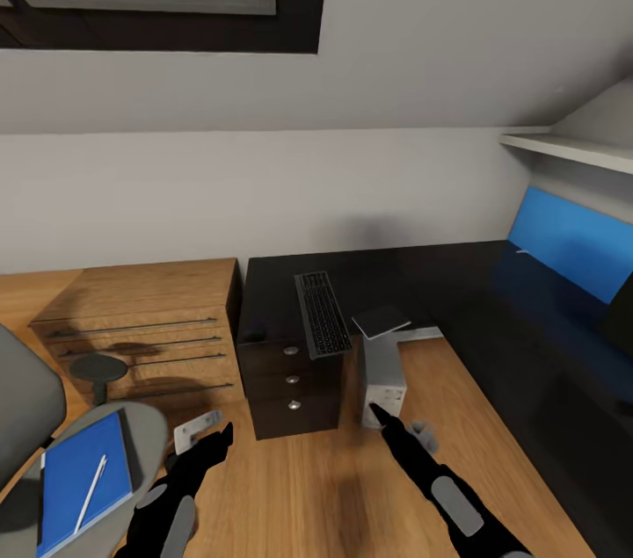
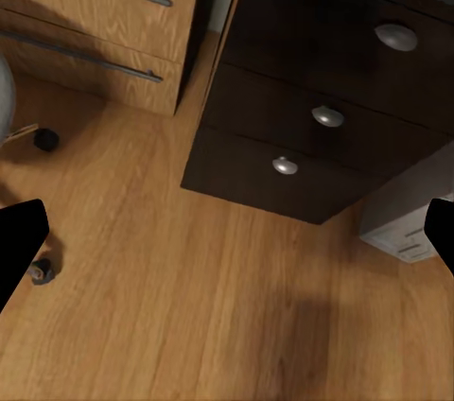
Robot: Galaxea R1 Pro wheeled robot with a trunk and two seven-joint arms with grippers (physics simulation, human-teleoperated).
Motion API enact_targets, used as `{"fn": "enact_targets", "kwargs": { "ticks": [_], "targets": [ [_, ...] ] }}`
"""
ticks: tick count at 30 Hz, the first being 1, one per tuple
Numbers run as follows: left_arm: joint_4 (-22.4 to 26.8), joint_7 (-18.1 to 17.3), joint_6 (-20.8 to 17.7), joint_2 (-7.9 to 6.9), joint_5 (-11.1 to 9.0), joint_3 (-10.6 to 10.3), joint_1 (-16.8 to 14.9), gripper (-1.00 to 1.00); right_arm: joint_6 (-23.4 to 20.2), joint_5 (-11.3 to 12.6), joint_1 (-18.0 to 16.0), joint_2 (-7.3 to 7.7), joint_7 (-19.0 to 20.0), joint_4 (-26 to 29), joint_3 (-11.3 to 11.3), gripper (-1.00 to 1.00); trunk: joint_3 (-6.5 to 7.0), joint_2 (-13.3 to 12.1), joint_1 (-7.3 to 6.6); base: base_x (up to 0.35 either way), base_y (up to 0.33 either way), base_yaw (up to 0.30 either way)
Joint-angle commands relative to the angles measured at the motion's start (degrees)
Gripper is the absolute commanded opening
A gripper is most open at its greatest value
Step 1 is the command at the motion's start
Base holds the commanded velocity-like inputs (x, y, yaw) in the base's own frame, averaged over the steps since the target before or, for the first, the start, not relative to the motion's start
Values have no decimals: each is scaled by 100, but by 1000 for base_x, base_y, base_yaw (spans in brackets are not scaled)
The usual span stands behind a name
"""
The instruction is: In the bedroom, organize the workspace by keeping the computer under the desk, ensuring the monitor is on the desk, placing the keyboard on the desk next to the monitor, placing the mouse on the desk next to the keyboard, moving the folder from the swivel chair onto the desk next to the mouse, stacking the notebook on top of the folder with the pen on top of the notebook, and positioning the swivel chair next to the desk.
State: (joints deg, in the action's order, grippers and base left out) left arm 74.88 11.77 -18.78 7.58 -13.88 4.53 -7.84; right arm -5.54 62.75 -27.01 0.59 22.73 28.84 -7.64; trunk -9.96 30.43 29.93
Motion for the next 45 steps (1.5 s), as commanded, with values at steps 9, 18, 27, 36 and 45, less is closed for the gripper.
{"fn": "enact_targets", "kwargs": {
  "ticks": [9,18,27,36,45],
  "targets": [
    [-5,27,-22,7,-62,-3,-4,100,-111,467,-235,79,-692,183,-27,100,-173,372,201,0,0,0],
    [-16,27,-21,13,-46,-12,-5,100,262,484,-346,66,-1595,325,-25,100,-334,733,398,0,0,0],
    [-17,27,-19,16,-45,-13,-1,100,281,494,-354,115,-1807,865,-47,100,-496,1094,596,0,0,0],
    [-4,27,-24,16,-54,-13,-4,100,-411,737,-291,196,-1983,1944,-69,100,-657,1455,794,0,0,0],
    [1,27,-29,16,-62,-13,-3,100,-493,787,-287,185,-2552,2454,-134,100,-819,1816,991,0,0,0]
  ]
}}
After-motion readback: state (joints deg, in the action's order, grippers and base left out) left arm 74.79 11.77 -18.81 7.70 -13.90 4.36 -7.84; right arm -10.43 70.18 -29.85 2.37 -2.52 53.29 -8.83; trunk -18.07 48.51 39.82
